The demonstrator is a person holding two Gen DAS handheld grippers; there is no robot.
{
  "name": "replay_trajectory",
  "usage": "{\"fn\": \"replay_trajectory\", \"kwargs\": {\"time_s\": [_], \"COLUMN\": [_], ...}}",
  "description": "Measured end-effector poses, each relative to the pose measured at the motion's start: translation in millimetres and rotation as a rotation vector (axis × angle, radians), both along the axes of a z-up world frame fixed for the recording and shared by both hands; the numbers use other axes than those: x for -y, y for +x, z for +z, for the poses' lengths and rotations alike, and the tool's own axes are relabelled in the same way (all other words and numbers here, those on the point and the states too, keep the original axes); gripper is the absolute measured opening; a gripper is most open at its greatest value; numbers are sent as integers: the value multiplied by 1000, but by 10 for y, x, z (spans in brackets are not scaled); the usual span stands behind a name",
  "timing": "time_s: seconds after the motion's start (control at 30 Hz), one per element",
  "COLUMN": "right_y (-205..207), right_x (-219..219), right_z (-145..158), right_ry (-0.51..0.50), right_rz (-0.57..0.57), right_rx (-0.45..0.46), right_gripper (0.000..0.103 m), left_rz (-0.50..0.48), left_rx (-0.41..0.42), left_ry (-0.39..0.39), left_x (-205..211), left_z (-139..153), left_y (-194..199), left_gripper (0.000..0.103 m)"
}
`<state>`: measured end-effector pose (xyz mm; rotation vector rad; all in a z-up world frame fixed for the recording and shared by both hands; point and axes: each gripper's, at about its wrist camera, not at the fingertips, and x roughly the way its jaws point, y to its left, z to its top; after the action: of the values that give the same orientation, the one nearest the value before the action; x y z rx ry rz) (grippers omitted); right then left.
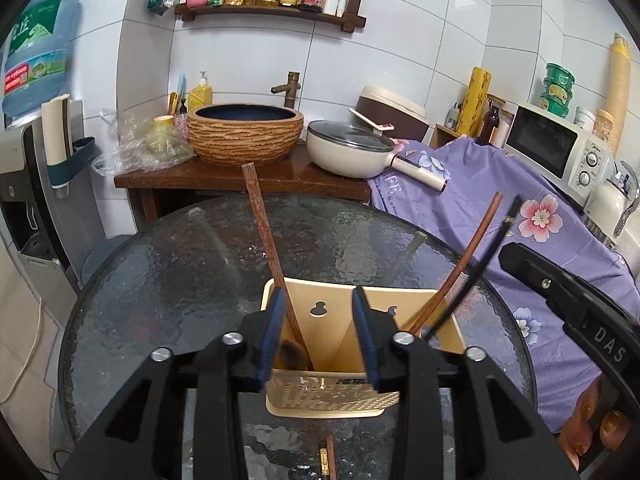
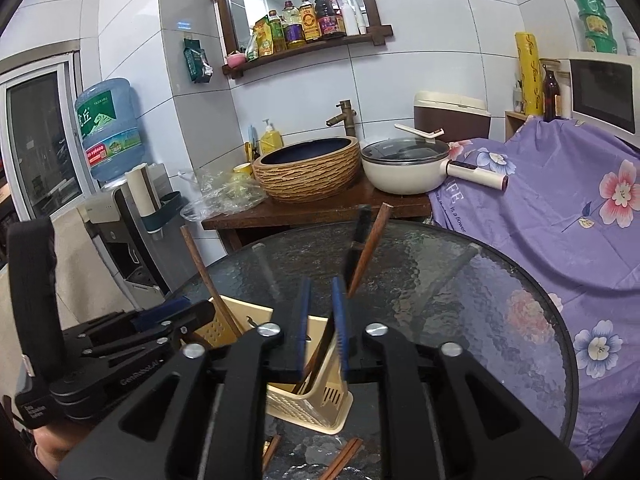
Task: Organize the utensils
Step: 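Move both tools back down toward the utensils lying on the table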
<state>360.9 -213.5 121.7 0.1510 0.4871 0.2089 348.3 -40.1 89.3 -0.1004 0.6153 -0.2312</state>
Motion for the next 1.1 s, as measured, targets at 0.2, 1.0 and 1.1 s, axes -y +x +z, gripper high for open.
{"fn": "replay_trajectory", "kwargs": {"time_s": [0.2, 1.0, 1.1], "right_y": [-145, -675, -691], "right_x": [62, -127, -174], "right_z": [-68, -1677, -1774], "right_ry": [-11, -130, -151], "right_rz": [-27, 49, 55], "right_rx": [20, -416, -435], "right_gripper": [45, 46, 46], "left_rz": [23, 46, 39], "left_rx": [47, -191, -207], "left_ry": [-3, 29, 39], "left_x": [-105, -462, -446], "left_z": [31, -1118, -1197], "left_y": [-196, -944, -986], "left_gripper": [53, 66, 66]}}
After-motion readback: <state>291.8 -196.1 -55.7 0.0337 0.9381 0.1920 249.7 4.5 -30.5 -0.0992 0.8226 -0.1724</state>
